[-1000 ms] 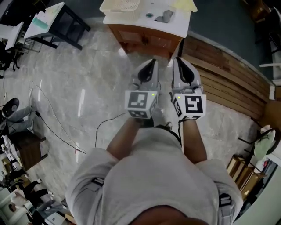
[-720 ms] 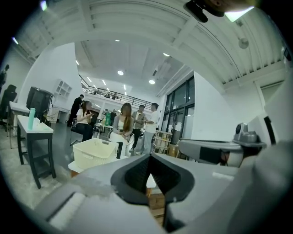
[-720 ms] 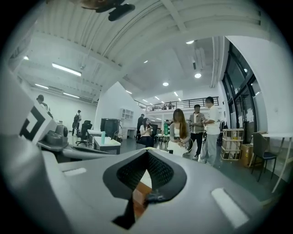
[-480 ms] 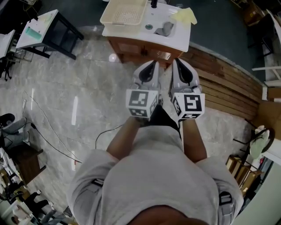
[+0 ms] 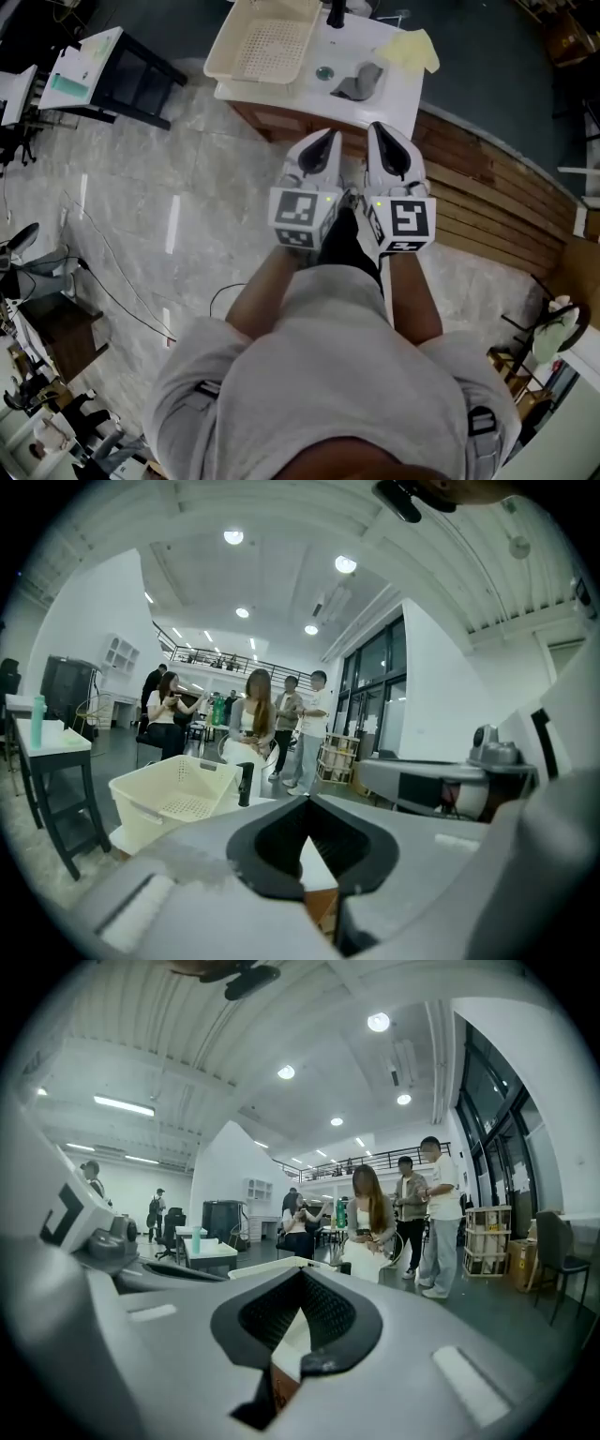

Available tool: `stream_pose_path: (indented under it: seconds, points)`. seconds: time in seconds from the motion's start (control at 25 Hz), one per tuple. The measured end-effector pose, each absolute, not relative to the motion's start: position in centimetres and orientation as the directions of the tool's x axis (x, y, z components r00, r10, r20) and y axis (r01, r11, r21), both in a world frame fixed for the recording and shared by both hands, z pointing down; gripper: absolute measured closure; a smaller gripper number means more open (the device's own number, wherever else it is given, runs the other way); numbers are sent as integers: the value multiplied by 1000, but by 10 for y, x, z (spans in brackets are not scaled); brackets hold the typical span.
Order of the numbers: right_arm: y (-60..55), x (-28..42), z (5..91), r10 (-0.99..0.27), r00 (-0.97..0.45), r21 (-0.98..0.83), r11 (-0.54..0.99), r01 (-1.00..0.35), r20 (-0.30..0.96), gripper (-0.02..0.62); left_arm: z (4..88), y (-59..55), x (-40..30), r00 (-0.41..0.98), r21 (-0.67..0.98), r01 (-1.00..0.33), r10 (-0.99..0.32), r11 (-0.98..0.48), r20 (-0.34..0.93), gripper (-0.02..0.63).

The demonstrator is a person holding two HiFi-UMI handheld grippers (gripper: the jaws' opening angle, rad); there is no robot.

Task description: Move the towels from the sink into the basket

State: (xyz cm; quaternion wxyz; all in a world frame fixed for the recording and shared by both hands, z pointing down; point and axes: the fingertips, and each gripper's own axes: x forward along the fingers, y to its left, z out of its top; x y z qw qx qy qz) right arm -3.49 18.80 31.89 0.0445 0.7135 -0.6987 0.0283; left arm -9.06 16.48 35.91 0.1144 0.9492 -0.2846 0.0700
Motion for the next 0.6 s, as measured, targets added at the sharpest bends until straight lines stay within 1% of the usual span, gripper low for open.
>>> stream_pose_path:
  seconds: [0.28, 0.44, 0.6]
  points:
    - [131, 56, 344, -987, 25, -19, -28, -999, 157, 589, 383, 112, -3, 818, 172, -557, -501, -812, 282, 586]
    - [113, 90, 358, -982, 21, -34, -28, -999, 190, 589, 397, 94, 24, 805, 179, -570, -501, -802, 320, 586]
    - [99, 105, 366, -975, 30, -50, -42, -998, 219, 589, 408, 80, 39, 801, 185, -564, -480, -805, 358, 586]
